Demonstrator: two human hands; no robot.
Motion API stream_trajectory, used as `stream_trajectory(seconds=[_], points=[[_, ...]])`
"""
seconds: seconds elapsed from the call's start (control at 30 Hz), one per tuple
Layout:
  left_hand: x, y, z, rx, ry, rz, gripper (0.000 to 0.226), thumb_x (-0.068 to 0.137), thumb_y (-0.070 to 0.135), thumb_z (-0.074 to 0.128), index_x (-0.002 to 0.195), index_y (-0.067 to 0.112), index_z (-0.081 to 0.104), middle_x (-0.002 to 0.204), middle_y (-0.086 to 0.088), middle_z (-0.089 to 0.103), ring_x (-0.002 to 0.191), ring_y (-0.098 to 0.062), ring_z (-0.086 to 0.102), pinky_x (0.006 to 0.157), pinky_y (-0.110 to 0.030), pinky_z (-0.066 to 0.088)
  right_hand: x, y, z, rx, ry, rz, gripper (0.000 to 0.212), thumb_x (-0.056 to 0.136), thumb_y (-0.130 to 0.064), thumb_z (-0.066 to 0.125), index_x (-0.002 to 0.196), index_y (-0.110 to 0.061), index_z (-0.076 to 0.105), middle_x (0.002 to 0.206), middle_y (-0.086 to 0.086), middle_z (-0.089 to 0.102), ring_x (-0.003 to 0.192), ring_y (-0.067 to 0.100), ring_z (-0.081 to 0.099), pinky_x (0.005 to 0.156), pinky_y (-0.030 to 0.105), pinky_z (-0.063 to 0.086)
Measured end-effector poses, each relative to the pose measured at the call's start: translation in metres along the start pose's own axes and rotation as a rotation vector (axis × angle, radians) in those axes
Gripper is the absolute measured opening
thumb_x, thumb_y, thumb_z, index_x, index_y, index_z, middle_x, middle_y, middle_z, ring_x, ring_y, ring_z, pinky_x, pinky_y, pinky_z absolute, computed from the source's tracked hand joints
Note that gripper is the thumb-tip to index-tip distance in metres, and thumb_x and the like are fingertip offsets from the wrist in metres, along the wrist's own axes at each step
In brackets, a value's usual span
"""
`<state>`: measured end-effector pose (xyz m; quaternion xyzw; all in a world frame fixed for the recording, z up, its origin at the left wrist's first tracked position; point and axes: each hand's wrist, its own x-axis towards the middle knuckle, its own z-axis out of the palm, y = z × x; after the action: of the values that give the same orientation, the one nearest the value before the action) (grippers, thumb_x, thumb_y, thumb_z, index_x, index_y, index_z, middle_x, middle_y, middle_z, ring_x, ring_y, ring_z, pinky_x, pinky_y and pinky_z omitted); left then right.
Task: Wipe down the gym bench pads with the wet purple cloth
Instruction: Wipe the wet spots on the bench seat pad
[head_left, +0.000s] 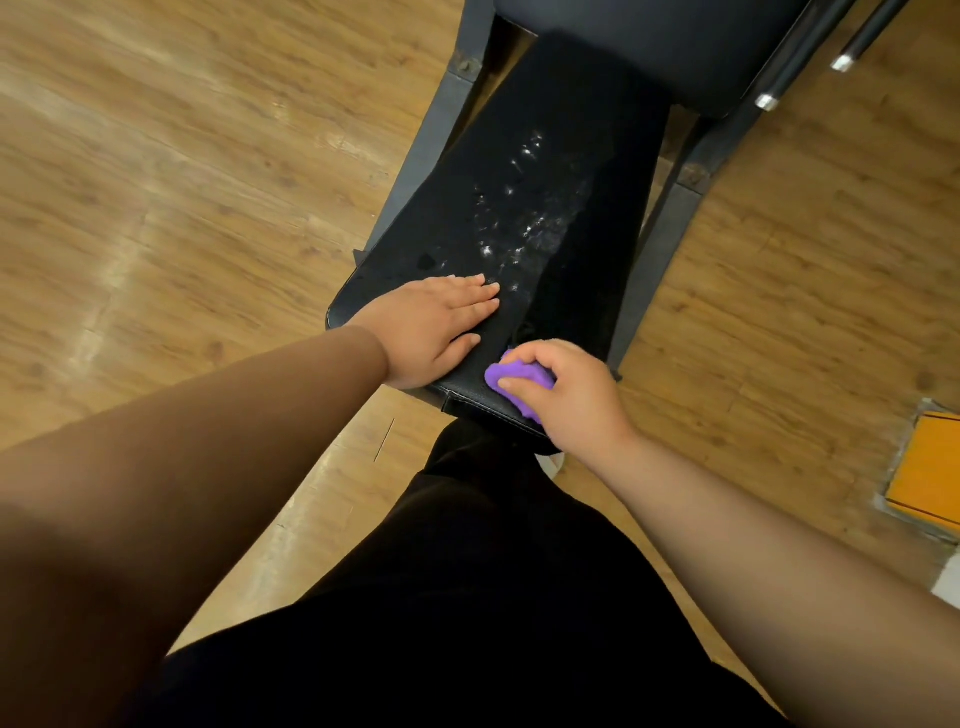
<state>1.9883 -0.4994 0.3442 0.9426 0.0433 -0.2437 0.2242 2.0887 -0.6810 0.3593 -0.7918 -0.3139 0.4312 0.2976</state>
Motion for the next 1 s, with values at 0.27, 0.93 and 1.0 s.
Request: stream_trajectory(seconds=[0.27, 0.93, 1.0], points=[[-0.002, 0.000, 0.006, -0.017, 0.030, -0.006, 0.064, 0.094, 0.039, 0.016, 0.151, 0.011, 0.027, 0.160, -0.005, 0.020, 0.149, -0.019, 0.015, 0.119, -0.028, 0.005, 0.027, 0.007, -0.004, -0.005, 0.112, 0.043, 0.011, 0.088, -0.020, 0.068, 0.087, -0.031, 0.064, 0.094, -0.006, 0.063, 0.087, 0.008, 0.057, 0.074, 0.013, 0.043], [-0.012, -0.003, 0.003, 0.013, 0.061, 0.018, 0.049, 0.105, 0.032, 0.027, 0.150, 0.014, 0.033, 0.158, -0.001, 0.027, 0.147, -0.015, 0.018, 0.119, -0.028, 0.010, -0.031, -0.001, 0.022, 0.034, 0.368, 0.159, 0.012, 0.089, -0.016, 0.065, 0.085, -0.027, 0.065, 0.093, -0.012, 0.060, 0.086, -0.001, 0.054, 0.069, 0.008, 0.039], [-0.015, -0.009, 0.001, 0.033, 0.012, 0.023, 0.051, 0.105, 0.034, 0.025, 0.152, 0.016, 0.025, 0.161, 0.000, 0.019, 0.149, -0.014, 0.012, 0.121, -0.032, 0.011, -0.028, 0.001, 0.027, 0.106, 0.514, 0.250, 0.012, 0.089, -0.013, 0.062, 0.079, -0.016, 0.067, 0.086, -0.003, 0.064, 0.084, 0.008, 0.058, 0.071, 0.019, 0.046]])
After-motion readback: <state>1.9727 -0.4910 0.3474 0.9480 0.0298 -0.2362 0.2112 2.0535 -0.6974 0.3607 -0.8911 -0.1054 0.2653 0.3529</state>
